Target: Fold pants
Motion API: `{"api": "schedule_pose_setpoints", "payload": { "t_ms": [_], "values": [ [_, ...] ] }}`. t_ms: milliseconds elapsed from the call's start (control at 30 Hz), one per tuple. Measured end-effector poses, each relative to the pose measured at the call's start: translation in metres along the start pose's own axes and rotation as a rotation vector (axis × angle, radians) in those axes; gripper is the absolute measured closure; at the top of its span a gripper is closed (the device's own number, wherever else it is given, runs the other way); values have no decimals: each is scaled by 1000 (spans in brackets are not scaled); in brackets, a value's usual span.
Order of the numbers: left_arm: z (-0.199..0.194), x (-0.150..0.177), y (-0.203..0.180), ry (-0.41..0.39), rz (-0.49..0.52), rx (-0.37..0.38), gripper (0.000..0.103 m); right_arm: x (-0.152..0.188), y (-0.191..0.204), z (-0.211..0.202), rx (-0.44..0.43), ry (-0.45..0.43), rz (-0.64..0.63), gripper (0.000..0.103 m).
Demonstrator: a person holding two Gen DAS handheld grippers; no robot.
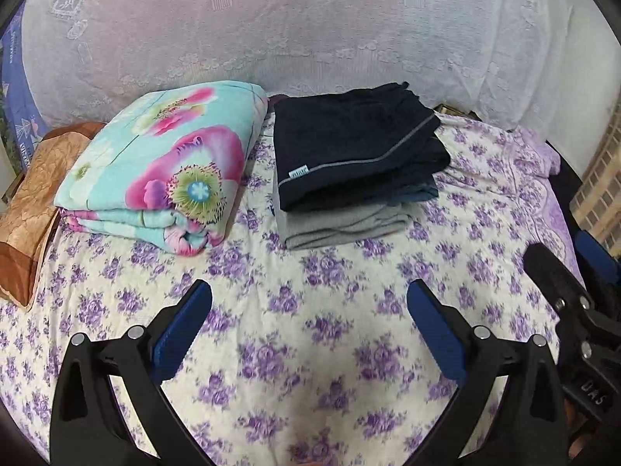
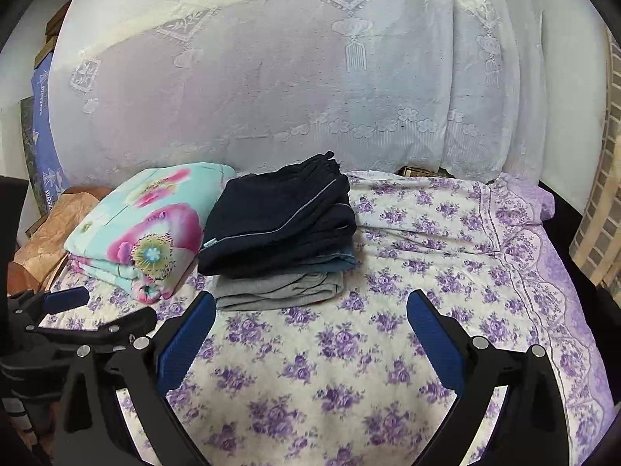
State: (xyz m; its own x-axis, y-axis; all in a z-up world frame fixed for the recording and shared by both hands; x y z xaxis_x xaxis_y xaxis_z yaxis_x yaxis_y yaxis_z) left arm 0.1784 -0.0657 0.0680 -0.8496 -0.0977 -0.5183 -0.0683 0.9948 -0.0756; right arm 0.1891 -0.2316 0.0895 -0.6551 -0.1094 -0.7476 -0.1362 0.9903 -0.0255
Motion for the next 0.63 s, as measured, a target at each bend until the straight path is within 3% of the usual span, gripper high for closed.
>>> {"api": "schedule_pose_setpoints", "payload": {
  "t_ms": [400, 633],
  "values": [
    [-32, 22, 19, -57, -19, -15, 5, 9, 14, -19, -34, 1, 28, 4],
    [-23, 26, 31, -28, -62, -32, 5, 19, 26, -5, -36, 60, 9, 4]
  ]
}}
Point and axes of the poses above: each gripper's, at about its wrist camera, not at the fingertips, and z roughly the way its jaws point, y to its left, x to its underside, the point moved 2 cm from there along z, roughly the way its jaws point, and after that the axes turned 9 degrees about y, right-handed, at the moved point
